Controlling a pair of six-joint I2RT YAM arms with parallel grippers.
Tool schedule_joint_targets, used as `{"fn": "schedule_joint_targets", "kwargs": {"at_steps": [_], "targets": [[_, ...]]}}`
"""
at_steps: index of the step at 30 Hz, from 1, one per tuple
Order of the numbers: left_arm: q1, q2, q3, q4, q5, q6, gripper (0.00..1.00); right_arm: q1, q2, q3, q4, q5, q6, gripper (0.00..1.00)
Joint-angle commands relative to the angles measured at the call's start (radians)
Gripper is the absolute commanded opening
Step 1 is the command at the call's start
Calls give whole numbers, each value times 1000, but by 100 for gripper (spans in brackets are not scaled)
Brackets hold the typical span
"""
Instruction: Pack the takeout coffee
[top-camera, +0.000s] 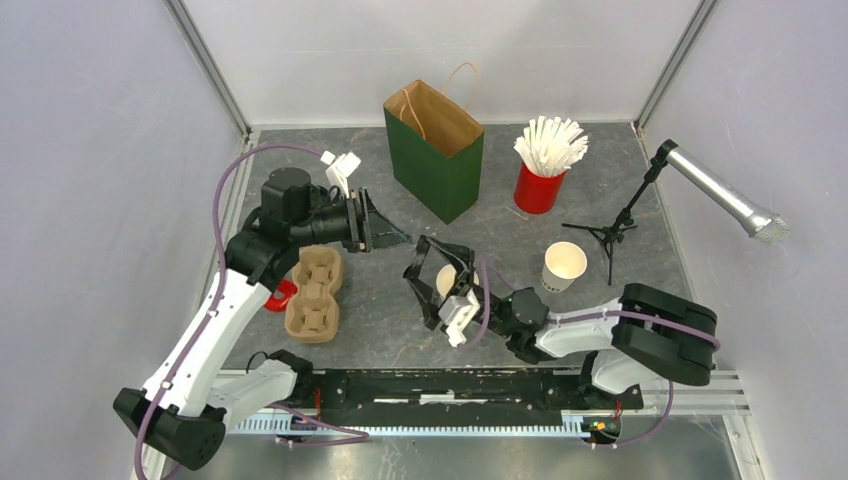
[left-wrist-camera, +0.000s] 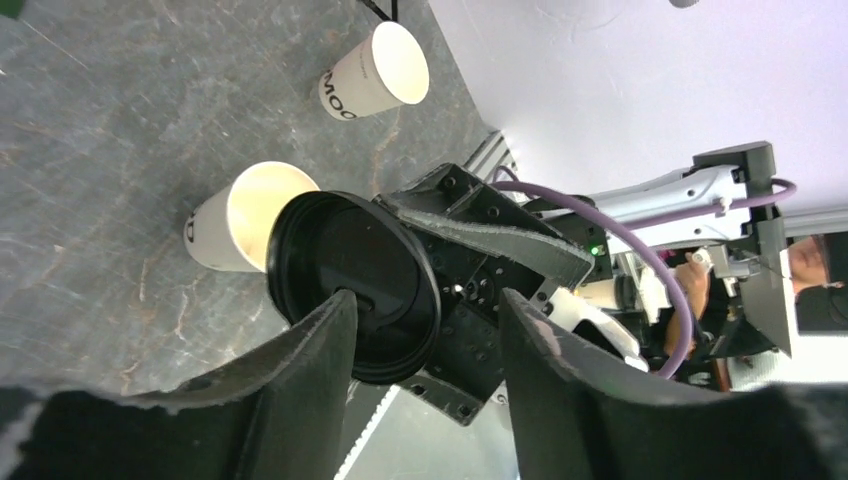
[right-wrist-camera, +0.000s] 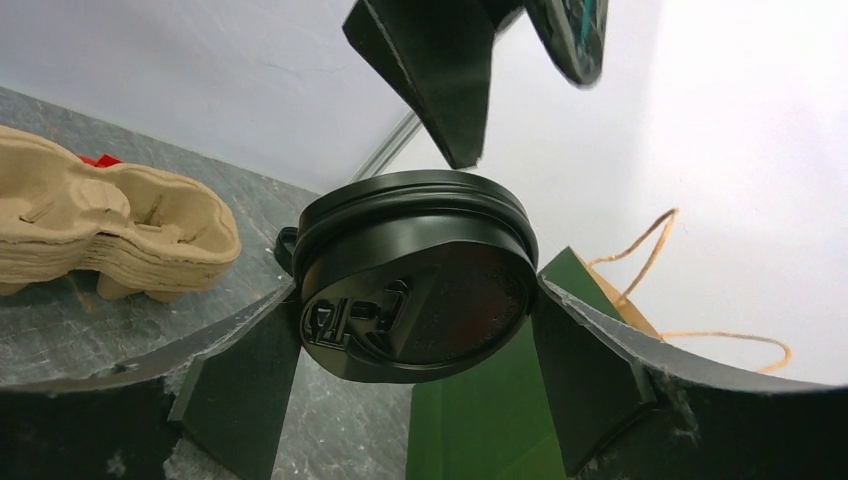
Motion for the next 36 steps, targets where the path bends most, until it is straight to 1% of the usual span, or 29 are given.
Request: {"fn": "schedule_joint_targets", "kwargs": {"at_steps": [1, 3, 5, 6, 9, 12, 15, 18, 22, 25, 32, 36], "targets": [[-3, -10, 108, -50, -78, 86, 68, -5, -102, -21, -4, 58, 78, 86], [-4, -6, 126, -71, -124, 115, 75, -5, -172, -18, -119, 76, 125, 86], [-4, -2, 132, -95, -169, 145, 80, -4, -247, 6, -302, 111, 179, 87], [-4, -1, 129, -104, -192, 159, 84, -4, -288, 32, -433, 128, 206, 87], [-4, 6, 107, -123, -233, 190, 90, -4, -382, 140, -837, 167, 278, 88], [-3, 16, 70, -124, -244, 208, 91, -4, -421, 257, -1174, 235, 363, 90], [-4, 15, 26, -108, -254, 212, 91, -4, -422, 373, -1442, 301, 436, 91], [-3, -1, -18, -86, -282, 212, 91, -4, -408, 468, -1675, 307, 502, 91], [-4, -34, -60, -79, -392, 226, 91, -4, -354, 597, -1914, 293, 565, 92], [-1, -62, -84, -82, -477, 236, 91, -5, -300, 692, -2059, 296, 580, 93], [-2, -191, -178, -72, -621, 294, 90, -5, -180, 820, -2254, 319, 566, 97], [-1, -269, -212, -79, -653, 320, 90, -9, -97, 884, -2327, 305, 549, 97]]}}
